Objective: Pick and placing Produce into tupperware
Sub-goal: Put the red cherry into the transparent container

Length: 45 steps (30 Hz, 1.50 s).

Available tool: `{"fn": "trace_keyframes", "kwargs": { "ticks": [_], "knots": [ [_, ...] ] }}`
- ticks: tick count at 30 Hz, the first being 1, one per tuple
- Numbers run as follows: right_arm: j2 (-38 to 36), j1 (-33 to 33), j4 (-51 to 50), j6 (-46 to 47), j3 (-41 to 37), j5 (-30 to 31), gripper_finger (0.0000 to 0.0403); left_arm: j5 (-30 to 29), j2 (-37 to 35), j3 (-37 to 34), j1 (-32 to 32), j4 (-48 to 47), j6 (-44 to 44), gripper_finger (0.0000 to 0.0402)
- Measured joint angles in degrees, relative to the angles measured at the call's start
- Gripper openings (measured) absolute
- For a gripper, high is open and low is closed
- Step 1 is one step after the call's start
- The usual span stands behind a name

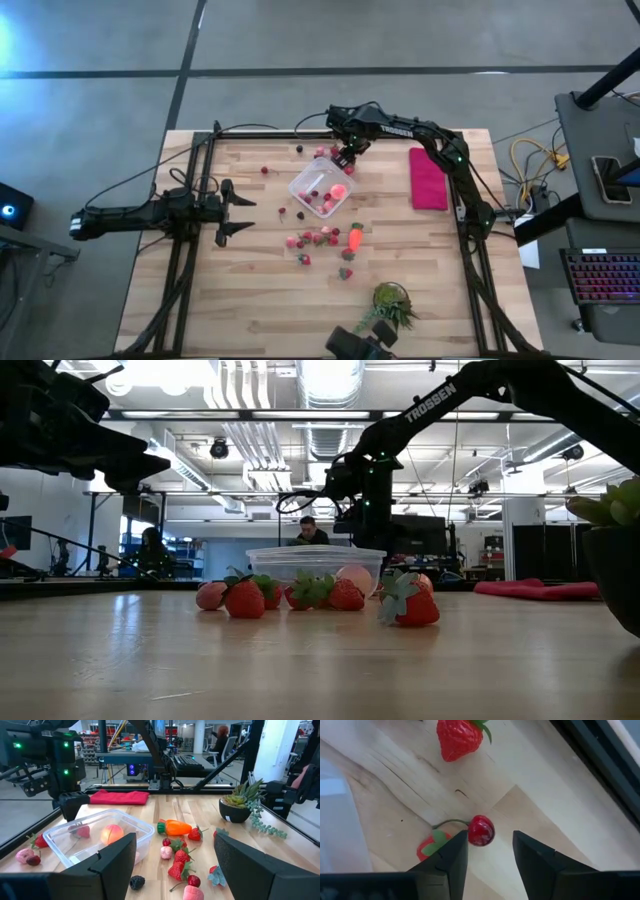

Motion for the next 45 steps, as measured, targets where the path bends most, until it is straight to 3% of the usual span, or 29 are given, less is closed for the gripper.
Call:
{"fn": "trace_keyframes", "kwargs": {
  "ticks": [9,22,28,39,45],
  "knots": [
    [-0.04,-0.15,-0.06,3.8,-2.24,-2.41,0.0175,0.02,0.0,0.0,0.0,0.0,0.0,0.0255],
    [0.08,-0.17,2.2,3.85,-3.25,-3.63,0.0173,0.01,0.0,-0.01,0.01,-0.01,-0.01,0.0255],
    [0.52,-0.26,2.92,3.81,-4.28,-3.66,0.0149,0.02,0.0,0.0,0.0,0.0,0.0,0.0255],
    [0.4,-0.26,3.75,3.64,-4.28,-4.94,0.0069,0.02,0.0,-0.01,0.01,-0.01,-0.01,0.0255],
    [0.04,-0.26,3.53,3.44,-4.0,-4.83,0.0061,0.0,0.0,0.0,0.0,-0.02,0.0,0.0255]
  ]
}}
